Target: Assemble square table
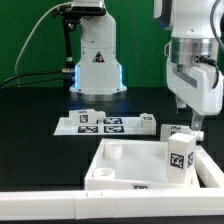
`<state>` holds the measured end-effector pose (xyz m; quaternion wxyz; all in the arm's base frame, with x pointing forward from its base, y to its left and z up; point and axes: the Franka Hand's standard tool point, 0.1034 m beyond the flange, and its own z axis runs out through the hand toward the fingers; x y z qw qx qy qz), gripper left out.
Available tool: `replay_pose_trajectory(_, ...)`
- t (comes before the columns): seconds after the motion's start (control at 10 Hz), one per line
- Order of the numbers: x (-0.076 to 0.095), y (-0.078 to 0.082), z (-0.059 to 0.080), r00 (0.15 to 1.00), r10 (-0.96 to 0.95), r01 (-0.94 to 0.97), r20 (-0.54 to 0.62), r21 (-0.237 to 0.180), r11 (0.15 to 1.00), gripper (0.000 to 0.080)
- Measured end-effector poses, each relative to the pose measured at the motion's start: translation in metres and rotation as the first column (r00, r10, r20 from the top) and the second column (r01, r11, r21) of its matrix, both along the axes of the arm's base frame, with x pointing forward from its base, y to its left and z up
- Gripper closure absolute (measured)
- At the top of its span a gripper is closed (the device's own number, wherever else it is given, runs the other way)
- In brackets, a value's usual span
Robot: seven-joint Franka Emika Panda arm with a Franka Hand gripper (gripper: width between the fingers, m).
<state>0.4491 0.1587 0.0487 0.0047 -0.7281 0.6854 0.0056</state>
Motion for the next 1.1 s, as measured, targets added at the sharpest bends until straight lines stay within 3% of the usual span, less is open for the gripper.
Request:
replay_pose_trajectory(0.2,-0.013,-0.004,-0.007,0.996,-0.089,0.089,0.011,0.007,0.996,0.0151)
replay_pose_trajectory(0.5,-0.043,-0.014,-0.034,0.989,-0.146,0.146,0.003,-0.021,0.989,0.0151)
replay_pose_trajectory(0.9,-0.044,-0.013,-0.042,0.989,-0.147,0.147,0.015,-0.023,0.989,0.0176)
replay_pose_trajectory(1.1,-0.044,-0.014,-0.043,0.991,-0.132,0.132,0.013,-0.025,0.991,0.0533)
